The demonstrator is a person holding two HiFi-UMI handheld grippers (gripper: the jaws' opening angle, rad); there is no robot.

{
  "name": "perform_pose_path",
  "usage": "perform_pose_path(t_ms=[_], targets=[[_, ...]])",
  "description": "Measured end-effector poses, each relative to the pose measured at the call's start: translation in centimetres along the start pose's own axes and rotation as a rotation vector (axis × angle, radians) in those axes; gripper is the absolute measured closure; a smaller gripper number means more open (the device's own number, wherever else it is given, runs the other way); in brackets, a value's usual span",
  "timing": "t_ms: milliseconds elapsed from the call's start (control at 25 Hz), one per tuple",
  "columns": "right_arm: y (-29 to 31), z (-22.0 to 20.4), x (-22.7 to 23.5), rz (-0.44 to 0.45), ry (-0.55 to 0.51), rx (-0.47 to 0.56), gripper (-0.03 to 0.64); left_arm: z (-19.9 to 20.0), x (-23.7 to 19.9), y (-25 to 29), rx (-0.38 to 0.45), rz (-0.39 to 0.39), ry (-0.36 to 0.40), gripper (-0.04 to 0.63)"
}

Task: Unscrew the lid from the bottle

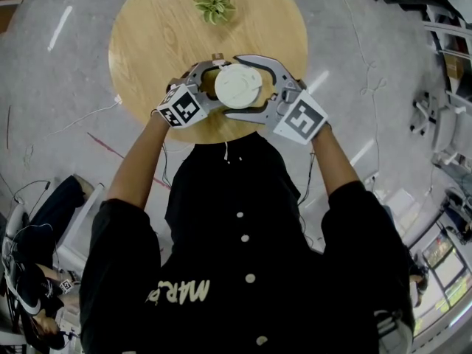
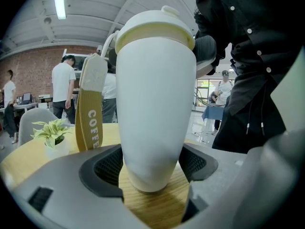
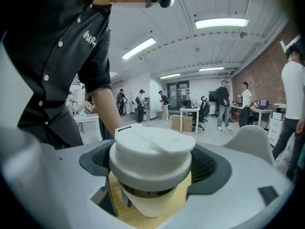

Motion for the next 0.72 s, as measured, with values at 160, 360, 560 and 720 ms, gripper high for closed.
perform_pose_path(t_ms=[160,360,560,720], targets=[[-0.6,1.8,0.1,-0.021,0.013,0.028,0.147,-0.1,0.2,0.0,-0.014,0.000,-0.004,0.238],[-1.2,5.0,0.4,-0.064,-0.019,0.054,0.147,-0.2,0.1,-0.1,-0.043,-0.002,-0.022,0.238],[-2.0,8.2,0.4,-0.124,-0.004,0.078,0.147,0.4,0.1,-0.8,-0.067,0.000,-0.026,0.236],[-3.1,9.8,0.7,-0.186,0.028,0.068,0.147,0.8,0.0,-1.9,-0.099,0.017,-0.041,0.235]])
Point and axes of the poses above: the fingertips, and each gripper's own axes: y forward along the fingers, x to its right, z out of its top, the point moved 1 cm from there along -y, backward along the fingers, and after that the axes turned 3 degrees about x, right-handed, at the moved point
